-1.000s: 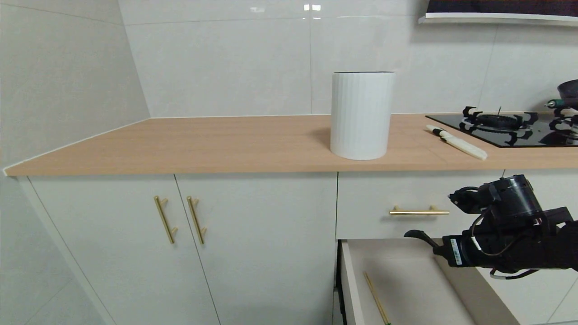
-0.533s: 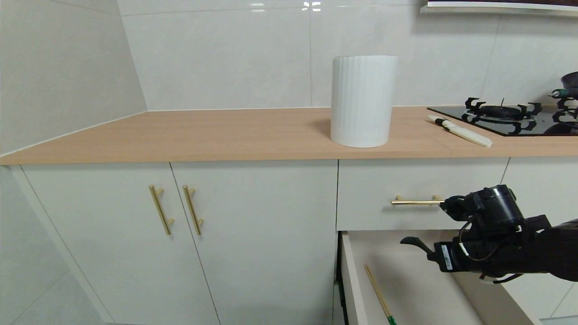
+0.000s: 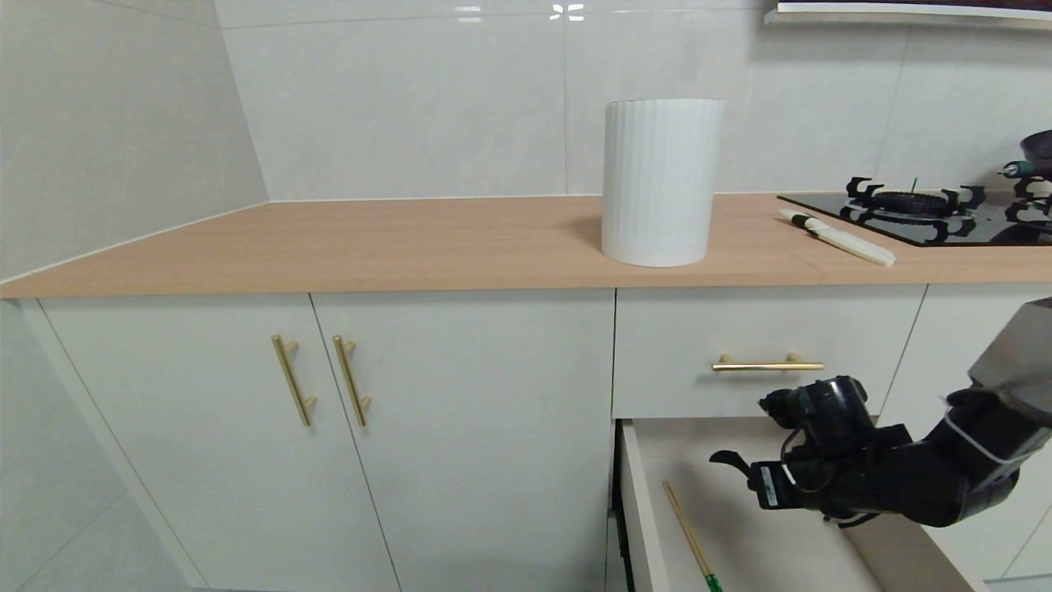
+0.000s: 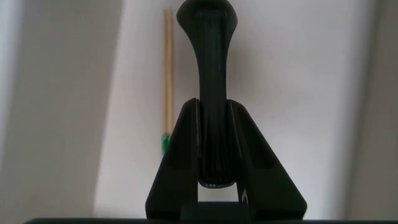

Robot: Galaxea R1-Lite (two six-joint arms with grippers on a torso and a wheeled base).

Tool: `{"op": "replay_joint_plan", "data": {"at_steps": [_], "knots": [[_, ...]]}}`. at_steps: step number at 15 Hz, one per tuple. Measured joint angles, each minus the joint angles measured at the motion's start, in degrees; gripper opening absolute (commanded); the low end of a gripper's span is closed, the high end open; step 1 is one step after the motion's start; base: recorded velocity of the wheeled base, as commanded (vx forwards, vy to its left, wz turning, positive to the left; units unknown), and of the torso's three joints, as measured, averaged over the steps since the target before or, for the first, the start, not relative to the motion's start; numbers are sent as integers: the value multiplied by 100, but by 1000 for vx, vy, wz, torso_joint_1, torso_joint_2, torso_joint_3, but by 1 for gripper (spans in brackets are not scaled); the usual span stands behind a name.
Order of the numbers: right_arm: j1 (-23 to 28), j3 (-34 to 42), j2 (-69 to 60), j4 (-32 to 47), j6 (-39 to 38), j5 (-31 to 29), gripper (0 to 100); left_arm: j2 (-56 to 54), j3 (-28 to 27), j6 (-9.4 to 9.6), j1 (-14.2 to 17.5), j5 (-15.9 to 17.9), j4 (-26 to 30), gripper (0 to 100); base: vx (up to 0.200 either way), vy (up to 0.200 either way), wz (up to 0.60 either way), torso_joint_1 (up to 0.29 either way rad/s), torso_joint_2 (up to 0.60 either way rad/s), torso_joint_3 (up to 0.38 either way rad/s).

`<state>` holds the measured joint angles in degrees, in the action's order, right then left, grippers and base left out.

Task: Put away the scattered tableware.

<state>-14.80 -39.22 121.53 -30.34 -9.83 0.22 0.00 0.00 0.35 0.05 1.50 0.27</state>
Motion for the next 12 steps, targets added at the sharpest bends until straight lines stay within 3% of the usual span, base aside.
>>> {"op": "replay_joint_plan", "data": {"at_steps": [2,6,12], "knots": [[-50,-52,408,-17,15,-33,0,0,0,-2,2,0,-2,100,0,0,0,0,0,0],[-247,-190,989,73,41,-681,0,0,0,-2,0,0,-2,100,0,0,0,0,0,0],[-317,-352,1163,432,44,-717,0,0,0,-2,0,0,0,100,0,0,0,0,0,0]]}}
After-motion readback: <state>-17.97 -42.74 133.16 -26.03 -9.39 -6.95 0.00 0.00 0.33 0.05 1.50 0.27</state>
